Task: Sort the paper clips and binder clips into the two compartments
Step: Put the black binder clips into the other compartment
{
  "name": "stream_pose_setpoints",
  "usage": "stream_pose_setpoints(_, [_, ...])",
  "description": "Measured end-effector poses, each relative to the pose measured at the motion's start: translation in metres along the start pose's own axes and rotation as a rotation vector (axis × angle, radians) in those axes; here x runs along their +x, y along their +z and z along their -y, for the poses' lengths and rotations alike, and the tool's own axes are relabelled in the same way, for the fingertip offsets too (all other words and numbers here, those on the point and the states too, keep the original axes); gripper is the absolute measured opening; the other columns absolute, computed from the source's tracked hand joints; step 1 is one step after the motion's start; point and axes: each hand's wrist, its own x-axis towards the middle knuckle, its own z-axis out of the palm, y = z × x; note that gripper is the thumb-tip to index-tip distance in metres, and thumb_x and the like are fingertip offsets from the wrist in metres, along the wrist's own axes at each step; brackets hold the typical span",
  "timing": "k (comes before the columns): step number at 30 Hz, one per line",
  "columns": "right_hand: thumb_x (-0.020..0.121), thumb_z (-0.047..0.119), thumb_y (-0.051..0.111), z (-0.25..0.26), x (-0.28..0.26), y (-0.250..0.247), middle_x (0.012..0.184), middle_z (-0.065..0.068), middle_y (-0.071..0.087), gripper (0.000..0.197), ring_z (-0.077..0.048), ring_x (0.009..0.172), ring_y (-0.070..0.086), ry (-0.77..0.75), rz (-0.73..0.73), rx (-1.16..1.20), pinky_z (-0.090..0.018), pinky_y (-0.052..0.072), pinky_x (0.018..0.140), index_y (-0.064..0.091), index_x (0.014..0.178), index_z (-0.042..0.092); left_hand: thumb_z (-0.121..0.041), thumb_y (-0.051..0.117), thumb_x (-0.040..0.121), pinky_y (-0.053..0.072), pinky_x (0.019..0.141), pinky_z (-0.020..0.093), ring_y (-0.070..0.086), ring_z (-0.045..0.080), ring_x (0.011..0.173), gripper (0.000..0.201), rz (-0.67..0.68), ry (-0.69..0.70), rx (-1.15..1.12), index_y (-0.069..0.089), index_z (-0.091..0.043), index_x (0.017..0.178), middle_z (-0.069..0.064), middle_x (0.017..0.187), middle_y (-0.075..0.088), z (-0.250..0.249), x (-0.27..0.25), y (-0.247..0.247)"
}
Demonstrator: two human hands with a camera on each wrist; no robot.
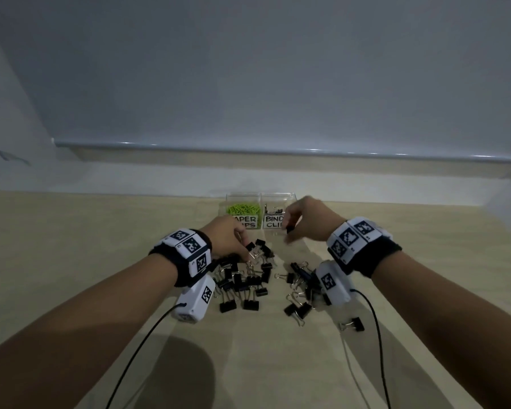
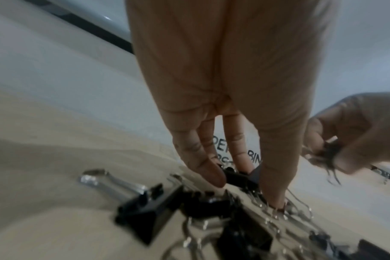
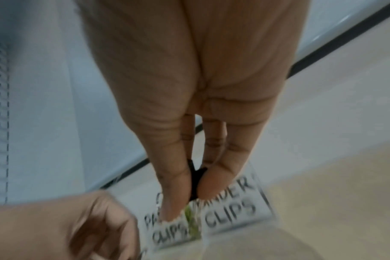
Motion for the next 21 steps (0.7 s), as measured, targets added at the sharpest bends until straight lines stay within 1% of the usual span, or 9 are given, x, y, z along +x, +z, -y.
stream_pose_setpoints(2, [0.067, 0.008, 0.082, 0.007, 0.012, -0.016, 0.081, -0.001, 0.071, 0.019, -0.011, 0.074, 0.065, -0.008, -0.114, 0.058, -0.015, 0.049, 0.063, 0.069, 0.080, 0.010, -0.021, 0.083, 0.070, 0.038, 0.054, 0.013, 0.055, 0.002, 0.064, 0.020, -0.010, 0.014, -0.019, 0.068, -0.017, 0.081, -0.010, 0.071, 0.061, -0.006, -0.001, -0.008])
stream_pose_setpoints(5, [0.067, 0.010, 0.083, 0.015, 0.033, -0.025, 0.085, -0.003, 0.070, 0.022, -0.012, 0.074, 0.063, -0.007, -0.265, 0.056, -0.013, 0.044, 0.057, 0.069, 0.084, 0.011, -0.021, 0.080, 0.074, 0.040, 0.059, 0.017, 0.057, 0.004, 0.069, 0.020, -0.090, 0.034, -0.088, 0.069, -0.012, 0.088, -0.008, 0.077, 0.063, -0.024, 0.003, -0.023])
stream_pose_setpoints(7, [0.068, 0.012, 0.083, 0.015, 0.044, -0.025, 0.092, -0.004, 0.070, 0.027, -0.014, 0.080, 0.063, 0.012, -0.282, 0.013, -0.018, 0.047, 0.064, 0.069, 0.092, 0.012, -0.021, 0.080, 0.073, 0.041, 0.062, 0.019, 0.058, 0.006, 0.073, 0.021, -0.192, 0.041, -0.094, 0.070, -0.011, 0.088, -0.006, 0.081, 0.065, -0.039, 0.011, -0.033])
stream_pose_setpoints(9, [0.070, 0.011, 0.081, 0.010, 0.047, -0.026, 0.099, -0.005, 0.070, 0.033, -0.016, 0.088, 0.064, 0.036, -0.274, -0.039, -0.021, 0.048, 0.074, 0.070, 0.101, 0.012, -0.019, 0.081, 0.072, 0.046, 0.068, 0.023, 0.060, 0.011, 0.077, 0.021, -0.275, 0.046, -0.081, 0.069, -0.010, 0.087, -0.003, 0.084, 0.066, -0.054, 0.023, -0.040])
stream_pose_setpoints(12, [0.074, 0.002, 0.075, -0.005, 0.035, -0.031, 0.098, -0.008, 0.071, 0.027, -0.016, 0.085, 0.063, 0.048, -0.293, -0.066, -0.022, 0.049, 0.076, 0.071, 0.099, 0.010, -0.016, 0.081, 0.071, 0.054, 0.079, 0.033, 0.065, 0.018, 0.083, 0.020, -0.340, 0.051, -0.027, 0.069, -0.008, 0.086, 0.003, 0.090, 0.070, -0.072, 0.045, -0.040])
stream_pose_setpoints(14, [0.076, -0.002, 0.071, -0.016, 0.018, -0.031, 0.096, -0.009, 0.072, 0.022, -0.018, 0.084, 0.066, 0.055, -0.244, -0.106, -0.024, 0.054, 0.077, 0.072, 0.095, 0.010, -0.015, 0.079, 0.074, 0.055, 0.080, 0.034, 0.066, 0.022, 0.086, 0.019, -0.343, 0.048, 0.080, 0.070, -0.006, 0.087, 0.006, 0.094, 0.071, -0.081, 0.058, -0.033])
stream_pose_setpoints(17, [0.077, 0.001, 0.072, -0.031, -0.010, -0.027, 0.095, -0.006, 0.071, 0.022, -0.019, 0.078, 0.068, 0.078, -0.018, -0.136, -0.026, 0.058, 0.071, 0.071, 0.094, 0.015, -0.018, 0.074, 0.078, 0.055, 0.083, 0.038, 0.066, 0.029, 0.091, 0.022, -0.312, 0.053, 0.239, 0.069, -0.002, 0.092, 0.014, 0.099, 0.070, -0.086, 0.074, -0.018])
stream_pose_setpoints(20, [0.070, 0.013, 0.081, -0.038, -0.033, -0.021, 0.102, 0.004, 0.065, 0.039, -0.016, 0.072, 0.063, 0.079, 0.245, -0.193, -0.028, 0.056, 0.066, 0.067, 0.105, 0.024, -0.017, 0.069, 0.082, 0.053, 0.088, 0.039, 0.064, 0.032, 0.098, 0.023, -0.279, 0.065, 0.297, 0.068, -0.002, 0.100, 0.015, 0.105, 0.067, -0.086, 0.078, -0.007])
stream_pose_setpoints(21, [0.068, 0.017, 0.083, -0.040, -0.039, -0.019, 0.106, 0.007, 0.061, 0.048, -0.016, 0.075, 0.061, 0.077, 0.300, -0.229, -0.029, 0.054, 0.068, 0.064, 0.110, 0.027, -0.015, 0.068, 0.082, 0.052, 0.088, 0.037, 0.063, 0.031, 0.100, 0.024, -0.274, 0.080, 0.313, 0.068, -0.004, 0.103, 0.014, 0.108, 0.067, -0.086, 0.076, -0.006])
